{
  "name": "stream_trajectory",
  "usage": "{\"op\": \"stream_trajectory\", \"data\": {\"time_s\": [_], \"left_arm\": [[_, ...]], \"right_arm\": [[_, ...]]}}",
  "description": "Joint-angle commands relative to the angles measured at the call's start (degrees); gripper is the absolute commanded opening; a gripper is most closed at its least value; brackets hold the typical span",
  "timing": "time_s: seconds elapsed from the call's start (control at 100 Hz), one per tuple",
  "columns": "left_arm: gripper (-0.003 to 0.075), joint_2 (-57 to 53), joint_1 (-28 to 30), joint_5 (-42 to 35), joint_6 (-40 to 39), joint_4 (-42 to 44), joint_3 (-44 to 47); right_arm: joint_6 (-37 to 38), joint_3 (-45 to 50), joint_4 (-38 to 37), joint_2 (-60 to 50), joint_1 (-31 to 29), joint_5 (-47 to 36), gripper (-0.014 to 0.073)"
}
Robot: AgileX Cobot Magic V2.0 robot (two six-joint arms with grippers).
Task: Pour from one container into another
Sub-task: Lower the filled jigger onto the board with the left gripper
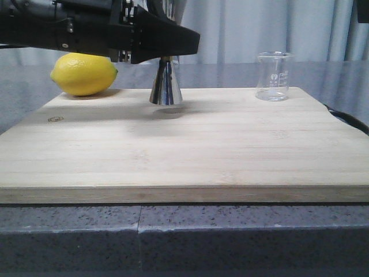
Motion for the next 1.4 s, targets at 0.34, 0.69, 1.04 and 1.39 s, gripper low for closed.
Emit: {"op": "stream_trajectory", "data": {"time_s": [0.34,0.69,1.04,1.39], "left_arm": [[0.0238,-1.1,0.2,6.4,-0.3,-4.6,-2.0],[0.0238,-1.1,0.2,6.3,-0.3,-3.1,-2.0],[0.0238,0.6,0.2,6.4,-0.6,-2.1,-2.0],[0.0337,0.4,0.8,6.4,-1.3,-2.2,-2.1]], "right_arm": [[0.0,-1.3,0.6,-0.6,0.0,1.1,0.0542],[0.0,-1.3,0.6,-0.6,0.0,1.1,0.0542],[0.0,-1.3,0.6,-0.6,0.0,1.2,0.0542],[0.0,-1.3,0.6,-0.6,0.0,1.2,0.0542]]}}
